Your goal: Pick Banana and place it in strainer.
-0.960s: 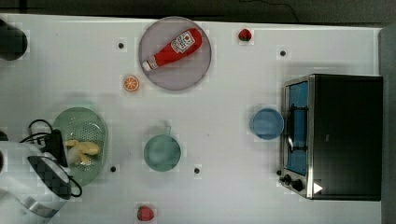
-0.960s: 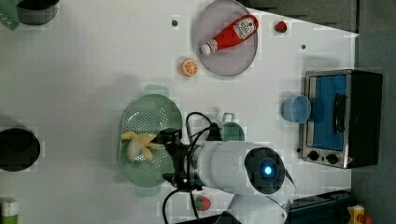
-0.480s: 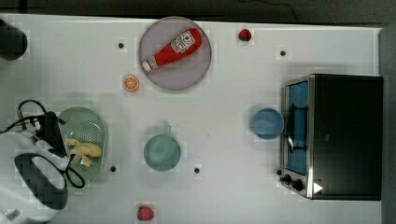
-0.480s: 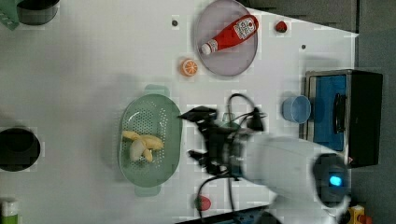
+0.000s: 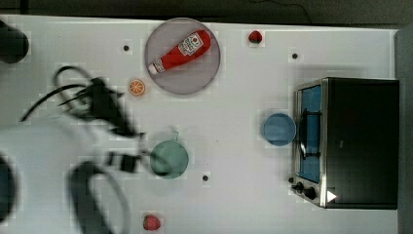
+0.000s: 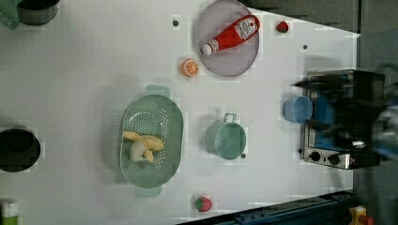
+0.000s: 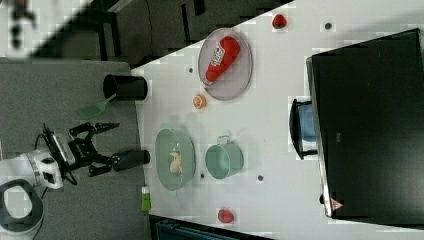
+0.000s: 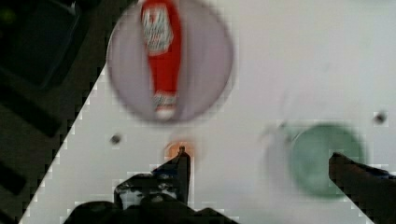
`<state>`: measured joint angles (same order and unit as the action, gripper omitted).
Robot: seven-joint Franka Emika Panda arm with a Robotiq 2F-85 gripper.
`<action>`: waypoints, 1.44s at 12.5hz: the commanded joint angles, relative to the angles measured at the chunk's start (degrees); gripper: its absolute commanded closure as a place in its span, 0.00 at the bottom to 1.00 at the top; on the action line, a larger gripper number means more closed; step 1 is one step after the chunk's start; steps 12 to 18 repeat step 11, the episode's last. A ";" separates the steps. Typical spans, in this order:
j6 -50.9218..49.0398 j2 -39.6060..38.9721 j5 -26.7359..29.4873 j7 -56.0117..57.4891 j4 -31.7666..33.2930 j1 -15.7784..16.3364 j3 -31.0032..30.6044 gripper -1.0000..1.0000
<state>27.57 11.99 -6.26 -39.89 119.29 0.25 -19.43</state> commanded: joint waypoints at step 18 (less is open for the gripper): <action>-18.85 6.27 4.59 43.35 -0.97 -3.66 21.23 0.00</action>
